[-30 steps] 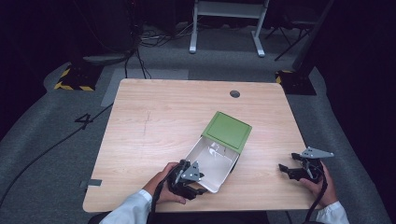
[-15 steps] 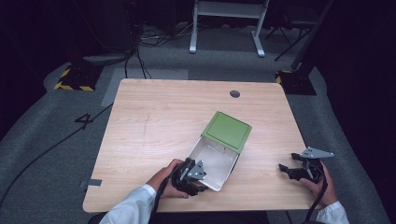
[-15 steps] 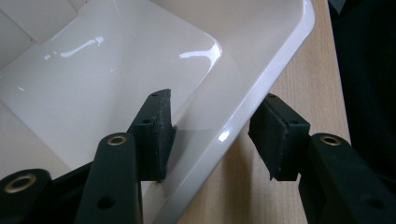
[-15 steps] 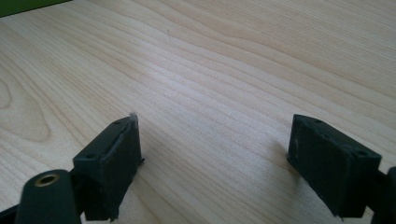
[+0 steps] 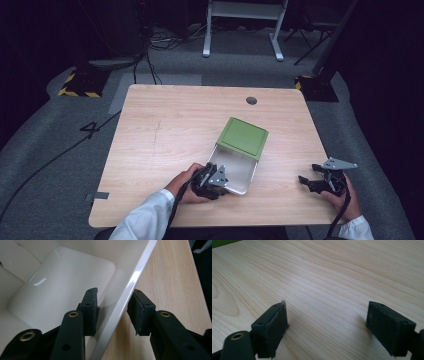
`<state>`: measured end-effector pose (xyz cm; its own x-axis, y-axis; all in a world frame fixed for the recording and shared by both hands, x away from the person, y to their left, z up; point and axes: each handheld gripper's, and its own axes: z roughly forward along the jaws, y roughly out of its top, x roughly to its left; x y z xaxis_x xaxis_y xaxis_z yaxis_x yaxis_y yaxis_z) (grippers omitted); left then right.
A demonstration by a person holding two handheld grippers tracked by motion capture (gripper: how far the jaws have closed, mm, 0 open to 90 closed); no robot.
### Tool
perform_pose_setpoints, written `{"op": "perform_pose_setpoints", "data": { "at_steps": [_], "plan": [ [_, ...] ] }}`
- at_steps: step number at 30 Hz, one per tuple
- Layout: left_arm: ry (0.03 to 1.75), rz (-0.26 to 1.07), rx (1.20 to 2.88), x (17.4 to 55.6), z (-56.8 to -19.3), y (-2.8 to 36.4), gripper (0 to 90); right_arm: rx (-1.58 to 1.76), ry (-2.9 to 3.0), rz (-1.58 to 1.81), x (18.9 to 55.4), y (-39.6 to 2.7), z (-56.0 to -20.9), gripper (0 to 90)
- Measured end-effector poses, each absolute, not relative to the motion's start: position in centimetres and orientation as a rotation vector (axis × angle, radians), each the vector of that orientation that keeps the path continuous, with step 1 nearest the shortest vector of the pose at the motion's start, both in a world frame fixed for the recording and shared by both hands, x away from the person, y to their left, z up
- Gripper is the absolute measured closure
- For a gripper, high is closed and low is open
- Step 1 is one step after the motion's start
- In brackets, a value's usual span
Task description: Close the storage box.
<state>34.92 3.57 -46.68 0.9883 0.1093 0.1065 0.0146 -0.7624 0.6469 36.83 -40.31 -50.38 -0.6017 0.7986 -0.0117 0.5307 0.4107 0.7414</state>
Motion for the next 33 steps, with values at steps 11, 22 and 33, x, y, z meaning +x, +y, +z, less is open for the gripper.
{"op": "perform_pose_setpoints", "data": {
  "at_steps": [11, 22, 33],
  "plan": [
    [0.101, 0.192, 2.430, 37.9, -46.6, 2.4, 61.5, 1.144, 2.307, 1.016, 36.8, -40.3, -50.4, 17.3],
    [0.162, 0.226, 2.425, 39.8, -46.2, 1.8, 62.8, 1.144, 2.307, 1.016, 36.8, -40.3, -50.4, 17.3],
    [0.202, 0.259, 2.445, 41.4, -46.2, 1.0, 63.5, 1.139, 2.303, 1.011, 36.8, -40.3, -50.4, 16.9]
  ]
}}
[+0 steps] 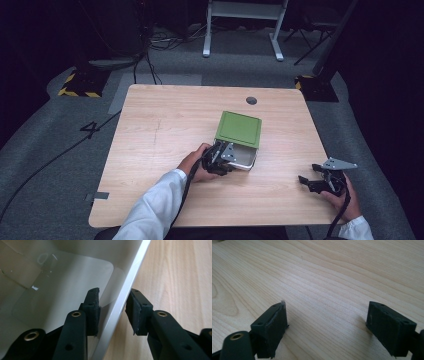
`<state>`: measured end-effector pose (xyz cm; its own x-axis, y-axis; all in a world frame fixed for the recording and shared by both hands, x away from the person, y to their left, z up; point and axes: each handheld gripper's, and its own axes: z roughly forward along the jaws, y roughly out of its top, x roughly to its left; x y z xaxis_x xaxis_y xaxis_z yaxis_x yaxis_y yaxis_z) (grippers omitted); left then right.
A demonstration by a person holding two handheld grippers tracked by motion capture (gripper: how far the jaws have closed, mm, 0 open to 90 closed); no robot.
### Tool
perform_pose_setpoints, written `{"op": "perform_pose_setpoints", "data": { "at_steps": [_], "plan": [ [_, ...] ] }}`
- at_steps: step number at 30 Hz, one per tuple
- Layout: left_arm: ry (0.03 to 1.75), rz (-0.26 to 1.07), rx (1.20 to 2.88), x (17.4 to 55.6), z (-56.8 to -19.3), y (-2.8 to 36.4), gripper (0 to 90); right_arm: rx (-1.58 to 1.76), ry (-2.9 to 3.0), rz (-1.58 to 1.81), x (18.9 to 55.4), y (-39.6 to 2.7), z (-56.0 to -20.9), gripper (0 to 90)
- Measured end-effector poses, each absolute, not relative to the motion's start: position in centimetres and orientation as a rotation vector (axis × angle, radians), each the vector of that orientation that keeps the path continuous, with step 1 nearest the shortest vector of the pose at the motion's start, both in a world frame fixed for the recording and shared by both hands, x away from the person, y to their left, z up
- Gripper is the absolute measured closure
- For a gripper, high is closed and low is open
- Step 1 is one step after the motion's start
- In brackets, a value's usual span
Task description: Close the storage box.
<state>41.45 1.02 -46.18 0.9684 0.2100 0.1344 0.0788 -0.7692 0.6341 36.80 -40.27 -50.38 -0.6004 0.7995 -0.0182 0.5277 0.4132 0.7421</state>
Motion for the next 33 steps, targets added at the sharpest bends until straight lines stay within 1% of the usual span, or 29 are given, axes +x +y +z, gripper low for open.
{"op": "perform_pose_setpoints", "data": {
  "at_steps": [7, 12, 19, 20, 21, 33],
  "plan": [
    [0.239, 0.295, 2.441, 42.3, -46.4, 0.4, 63.6, 1.139, 2.303, 1.011, 36.8, -40.3, -50.4, 16.9],
    [0.265, 0.280, 2.425, 42.4, -46.5, 0.5, 62.3, 1.144, 2.305, 1.011, 36.8, -40.3, -50.4, 16.9],
    [0.250, 0.265, 2.418, 42.2, -46.1, 0.7, 61.4, 1.143, 2.304, 1.013, 36.8, -40.3, -50.4, 16.9],
    [0.256, 0.241, 2.374, 42.1, -45.8, 1.0, 61.8, 1.143, 2.304, 1.013, 36.8, -40.3, -50.4, 16.9],
    [0.257, 0.245, 2.361, 42.0, -45.6, 1.1, 62.0, 1.143, 2.304, 1.013, 36.8, -40.3, -50.4, 16.9],
    [0.233, 0.261, 2.336, 40.7, -43.8, 2.6, 59.4, 1.148, 2.305, 1.015, 36.8, -40.3, -50.4, 16.9]
  ]
}}
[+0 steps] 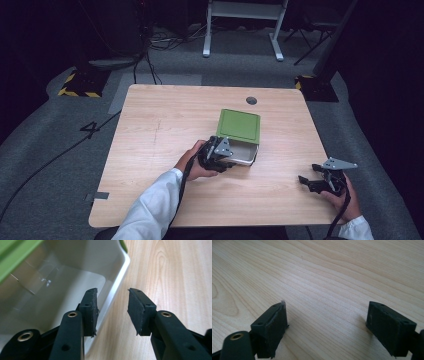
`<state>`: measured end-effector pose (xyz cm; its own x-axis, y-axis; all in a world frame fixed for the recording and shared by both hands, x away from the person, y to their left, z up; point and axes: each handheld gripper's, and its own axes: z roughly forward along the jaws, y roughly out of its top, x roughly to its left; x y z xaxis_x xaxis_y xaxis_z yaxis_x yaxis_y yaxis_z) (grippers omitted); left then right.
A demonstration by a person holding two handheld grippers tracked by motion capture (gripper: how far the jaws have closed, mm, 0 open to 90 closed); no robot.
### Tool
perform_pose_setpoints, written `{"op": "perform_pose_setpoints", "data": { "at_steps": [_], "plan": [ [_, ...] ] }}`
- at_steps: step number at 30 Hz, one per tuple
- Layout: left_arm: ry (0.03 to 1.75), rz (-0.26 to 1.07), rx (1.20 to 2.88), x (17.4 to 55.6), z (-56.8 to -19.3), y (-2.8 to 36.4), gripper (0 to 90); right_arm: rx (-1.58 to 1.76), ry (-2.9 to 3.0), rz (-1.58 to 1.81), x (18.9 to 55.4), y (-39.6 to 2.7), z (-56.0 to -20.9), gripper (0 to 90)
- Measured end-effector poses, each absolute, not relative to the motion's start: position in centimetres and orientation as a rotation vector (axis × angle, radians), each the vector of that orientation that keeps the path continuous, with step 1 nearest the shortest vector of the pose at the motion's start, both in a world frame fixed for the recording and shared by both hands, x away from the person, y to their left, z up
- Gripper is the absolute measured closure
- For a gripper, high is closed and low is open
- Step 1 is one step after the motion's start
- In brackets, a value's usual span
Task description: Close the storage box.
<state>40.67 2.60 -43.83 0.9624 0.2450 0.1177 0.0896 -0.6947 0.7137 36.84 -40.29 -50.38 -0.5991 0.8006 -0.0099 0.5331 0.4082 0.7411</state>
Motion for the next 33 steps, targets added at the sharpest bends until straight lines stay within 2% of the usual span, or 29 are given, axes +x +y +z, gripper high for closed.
{"op": "perform_pose_setpoints", "data": {
  "at_steps": [10, 23, 26, 27, 33],
  "plan": [
    [0.247, 0.303, 2.343, 39.3, -42.8, 4.5, 53.6, 1.148, 2.305, 1.015, 36.8, -40.3, -50.4, 16.9],
    [0.352, 0.358, 2.362, 37.6, -42.5, 9.3, 46.0, 1.149, 2.306, 1.015, 36.9, -40.3, -50.4, 16.8],
    [0.394, 0.373, 2.359, 37.4, -42.5, 10.3, 42.1, 1.148, 2.306, 1.014, 36.9, -40.3, -50.4, 16.8],
    [0.422, 0.405, 2.359, 37.2, -42.6, 11.0, 36.0, 1.148, 2.305, 1.014, 36.9, -40.3, -50.4, 16.8],
    [0.484, 0.437, 2.345, 36.6, -43.2, 12.9, 29.6, 1.150, 2.306, 1.015, 36.9, -40.3, -50.4, 16.8]
  ]
}}
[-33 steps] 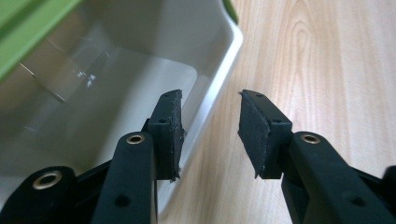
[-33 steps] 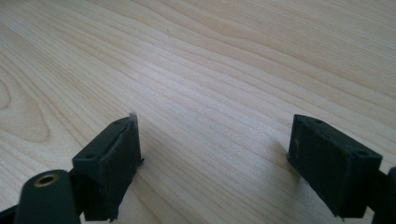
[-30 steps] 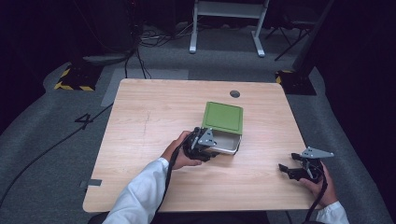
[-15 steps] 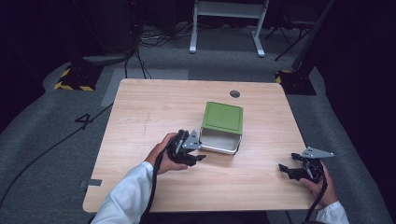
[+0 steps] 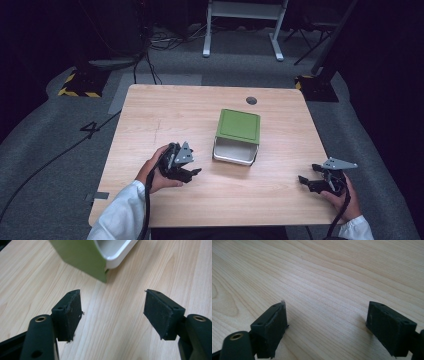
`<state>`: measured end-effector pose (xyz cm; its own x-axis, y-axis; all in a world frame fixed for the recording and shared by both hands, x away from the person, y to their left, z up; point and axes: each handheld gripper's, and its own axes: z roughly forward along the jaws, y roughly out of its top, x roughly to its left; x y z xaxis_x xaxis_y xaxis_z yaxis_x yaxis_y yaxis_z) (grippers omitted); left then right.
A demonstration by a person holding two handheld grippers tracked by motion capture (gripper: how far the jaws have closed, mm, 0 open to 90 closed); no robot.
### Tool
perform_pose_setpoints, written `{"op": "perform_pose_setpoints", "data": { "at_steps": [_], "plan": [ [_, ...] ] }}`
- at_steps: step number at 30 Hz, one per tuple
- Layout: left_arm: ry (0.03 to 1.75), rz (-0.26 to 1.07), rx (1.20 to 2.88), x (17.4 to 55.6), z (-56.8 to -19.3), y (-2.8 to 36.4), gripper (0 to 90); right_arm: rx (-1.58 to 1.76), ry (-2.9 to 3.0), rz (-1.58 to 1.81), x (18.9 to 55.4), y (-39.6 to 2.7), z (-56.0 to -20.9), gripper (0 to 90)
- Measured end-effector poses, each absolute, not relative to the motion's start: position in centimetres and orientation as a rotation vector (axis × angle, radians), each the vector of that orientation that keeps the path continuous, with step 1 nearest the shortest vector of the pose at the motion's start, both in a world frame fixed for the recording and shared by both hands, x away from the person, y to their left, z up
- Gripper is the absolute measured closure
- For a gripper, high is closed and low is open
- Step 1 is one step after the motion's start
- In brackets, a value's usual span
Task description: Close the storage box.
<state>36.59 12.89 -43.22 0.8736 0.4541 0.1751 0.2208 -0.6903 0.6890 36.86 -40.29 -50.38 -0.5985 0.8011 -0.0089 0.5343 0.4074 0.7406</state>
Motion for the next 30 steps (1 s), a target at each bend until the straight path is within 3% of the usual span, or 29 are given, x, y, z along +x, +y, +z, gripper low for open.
{"op": "perform_pose_setpoints", "data": {
  "at_steps": [14, 30],
  "plan": [
    [0.676, 0.543, 2.351, 34.9, -45.9, 17.7, 18.5, 1.150, 2.306, 1.015, 36.9, -40.3, -50.4, 16.8],
    [0.888, 0.562, 2.293, 33.3, -49.0, 22.1, 18.6, 1.149, 2.303, 1.011, 36.8, -40.3, -50.4, 16.7]
  ]
}}
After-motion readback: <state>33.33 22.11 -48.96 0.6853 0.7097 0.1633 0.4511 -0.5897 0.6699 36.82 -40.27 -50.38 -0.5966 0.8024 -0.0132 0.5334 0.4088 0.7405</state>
